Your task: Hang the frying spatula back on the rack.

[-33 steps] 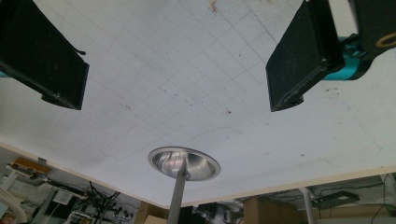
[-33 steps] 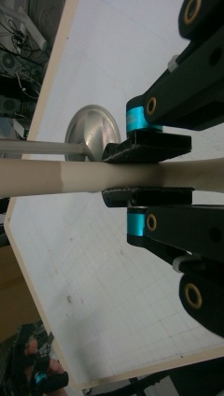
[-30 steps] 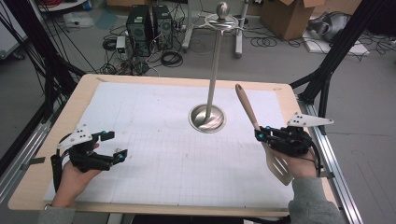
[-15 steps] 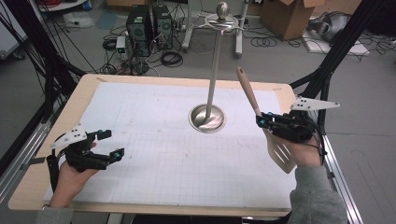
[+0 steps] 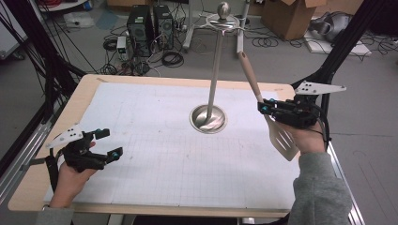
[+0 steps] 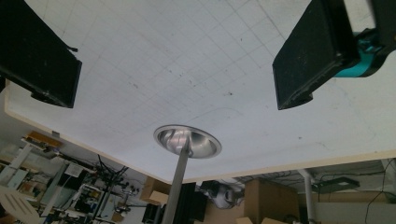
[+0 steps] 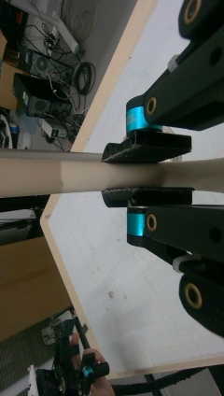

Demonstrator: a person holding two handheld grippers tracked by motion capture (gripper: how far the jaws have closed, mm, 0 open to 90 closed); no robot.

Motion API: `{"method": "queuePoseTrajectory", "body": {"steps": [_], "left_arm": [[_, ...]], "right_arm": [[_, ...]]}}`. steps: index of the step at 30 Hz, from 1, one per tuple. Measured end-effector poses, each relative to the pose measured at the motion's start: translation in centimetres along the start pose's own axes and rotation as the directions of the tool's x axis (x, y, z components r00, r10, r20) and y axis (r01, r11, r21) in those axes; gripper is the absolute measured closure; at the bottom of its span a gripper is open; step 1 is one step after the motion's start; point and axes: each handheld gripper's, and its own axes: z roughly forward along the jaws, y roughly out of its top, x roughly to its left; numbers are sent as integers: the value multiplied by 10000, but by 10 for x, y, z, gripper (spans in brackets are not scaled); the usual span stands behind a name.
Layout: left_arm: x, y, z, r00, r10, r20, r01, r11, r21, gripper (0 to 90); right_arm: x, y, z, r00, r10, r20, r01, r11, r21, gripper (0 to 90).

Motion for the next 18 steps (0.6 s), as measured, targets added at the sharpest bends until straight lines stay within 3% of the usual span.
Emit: {"method": "queuePoseTrajectory", "body": {"steps": [9,18], "left_arm": [[-3,3,-5,9999,149,22,-148,9997,-185,17],[-1,1,-2,10000,7,74,-6,10000,-90,17]], "right_arm": [[-6,12,-5,10000,-22,-78,19,9993,-372,783],[-14,24,-9,10000,64,-18,-64,9988,-495,783]]}}
